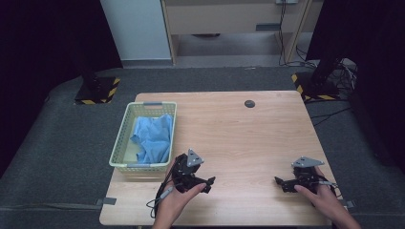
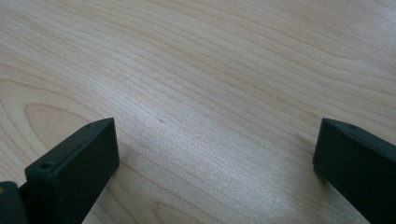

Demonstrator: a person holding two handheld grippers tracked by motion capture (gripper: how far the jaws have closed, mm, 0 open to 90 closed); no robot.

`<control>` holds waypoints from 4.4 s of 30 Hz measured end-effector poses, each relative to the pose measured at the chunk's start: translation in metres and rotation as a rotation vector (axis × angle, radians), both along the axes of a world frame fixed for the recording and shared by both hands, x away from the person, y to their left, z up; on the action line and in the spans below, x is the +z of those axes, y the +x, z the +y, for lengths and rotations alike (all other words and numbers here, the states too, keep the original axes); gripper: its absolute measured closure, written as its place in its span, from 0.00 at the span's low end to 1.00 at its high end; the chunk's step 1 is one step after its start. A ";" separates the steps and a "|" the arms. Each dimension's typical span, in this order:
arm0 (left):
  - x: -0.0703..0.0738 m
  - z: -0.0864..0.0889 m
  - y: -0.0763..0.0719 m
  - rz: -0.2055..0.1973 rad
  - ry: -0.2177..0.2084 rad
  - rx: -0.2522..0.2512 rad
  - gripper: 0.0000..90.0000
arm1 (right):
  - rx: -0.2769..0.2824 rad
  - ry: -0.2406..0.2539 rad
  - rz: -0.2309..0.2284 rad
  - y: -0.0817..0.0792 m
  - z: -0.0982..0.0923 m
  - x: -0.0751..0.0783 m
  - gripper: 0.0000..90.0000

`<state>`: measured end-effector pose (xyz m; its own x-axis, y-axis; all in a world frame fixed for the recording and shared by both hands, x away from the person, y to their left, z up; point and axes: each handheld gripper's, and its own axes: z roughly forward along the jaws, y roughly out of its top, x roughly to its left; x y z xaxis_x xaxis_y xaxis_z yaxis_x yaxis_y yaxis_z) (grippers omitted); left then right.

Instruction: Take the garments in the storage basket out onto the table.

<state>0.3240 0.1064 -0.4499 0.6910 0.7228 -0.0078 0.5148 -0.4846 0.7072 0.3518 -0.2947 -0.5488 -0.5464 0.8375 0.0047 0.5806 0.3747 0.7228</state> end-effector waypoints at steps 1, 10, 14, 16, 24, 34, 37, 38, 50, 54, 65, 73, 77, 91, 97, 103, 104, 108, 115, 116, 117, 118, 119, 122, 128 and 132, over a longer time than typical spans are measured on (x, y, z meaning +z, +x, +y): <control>0.001 0.000 0.000 -0.002 0.002 0.001 0.04 | 0.000 0.000 0.000 0.000 0.000 0.000 0.01; 0.010 0.005 -0.003 -0.014 0.009 0.007 0.05 | 0.002 -0.001 -0.001 0.000 0.000 0.000 0.01; 0.012 0.008 -0.003 -0.016 0.009 0.012 0.05 | 0.002 -0.001 -0.001 0.000 0.000 0.000 0.01; 0.013 0.009 -0.002 -0.018 0.009 0.014 0.05 | 0.002 0.000 -0.002 0.000 0.000 0.000 0.01; 0.016 0.014 -0.001 -0.026 0.011 0.022 0.05 | 0.004 -0.001 -0.002 0.000 0.001 0.000 0.01; 0.017 0.020 0.005 -0.027 0.037 0.046 0.05 | 0.012 -0.002 -0.004 0.001 0.002 0.000 0.01; 0.019 0.022 0.008 -0.025 0.047 0.051 0.06 | 0.014 -0.002 -0.003 0.001 0.002 0.000 0.01; 0.019 0.023 0.009 -0.025 0.047 0.053 0.06 | 0.015 -0.002 -0.003 0.001 0.002 0.000 0.01; 0.031 0.037 0.027 -0.020 0.076 0.081 0.06 | 0.014 -0.001 -0.003 0.001 0.003 0.000 0.01; 0.037 0.038 0.032 -0.026 0.083 0.090 0.05 | 0.015 -0.001 -0.003 0.001 0.003 0.000 0.01; 0.047 0.043 0.047 -0.008 0.118 0.120 0.05 | 0.014 0.000 -0.003 0.001 0.003 0.000 0.01; 0.054 0.052 0.059 0.008 0.133 0.151 0.05 | 0.010 0.000 -0.002 0.001 0.004 0.000 0.01; 0.059 0.061 0.069 0.004 0.135 0.167 0.05 | 0.007 0.001 -0.002 0.001 0.004 0.000 0.01; 0.059 0.079 0.091 0.017 0.134 0.147 0.05 | 0.012 -0.001 -0.005 0.006 0.007 0.000 0.01; 0.063 0.080 0.100 0.013 0.147 0.131 0.05 | 0.023 0.000 -0.002 0.007 0.006 0.000 0.01; 0.067 0.081 0.103 0.005 0.158 0.120 0.05 | 0.023 0.000 -0.003 0.007 0.007 0.000 0.01; 0.067 0.082 0.103 0.006 0.159 0.121 0.05 | 0.023 0.000 -0.003 0.007 0.007 0.000 0.01; 0.067 0.086 0.102 0.007 0.152 0.133 0.05 | 0.023 0.000 -0.003 0.007 0.007 0.000 0.01; 0.066 0.091 0.105 0.017 0.179 0.151 0.05 | 0.024 -0.001 -0.003 0.007 0.007 0.000 0.01; 0.066 0.092 0.106 0.018 0.183 0.153 0.05 | 0.024 -0.001 -0.003 0.007 0.007 0.000 0.01; 0.066 0.093 0.107 0.020 0.184 0.157 0.05 | 0.024 0.000 -0.003 0.007 0.007 0.000 0.01; 0.066 0.094 0.108 0.024 0.189 0.159 0.05 | 0.024 0.000 -0.003 0.007 0.007 0.000 0.01; 0.066 0.094 0.108 0.023 0.189 0.163 0.05 | 0.024 0.000 -0.003 0.007 0.007 0.000 0.01; 0.063 0.098 0.110 0.028 0.190 0.176 0.05 | 0.025 -0.001 -0.003 0.007 0.007 0.000 0.01; 0.058 0.108 0.115 0.024 0.189 0.203 0.06 | 0.025 -0.001 -0.003 0.007 0.007 0.000 0.01; 0.052 0.117 0.123 0.023 0.193 0.226 0.06 | 0.026 -0.001 -0.003 0.007 0.007 0.000 0.01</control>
<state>0.4470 0.2233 -0.3981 0.5137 0.8480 0.1304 0.6399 -0.4799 0.6002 0.3587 -0.2882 -0.5490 -0.5683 0.8228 0.0028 0.5685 0.3903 0.7242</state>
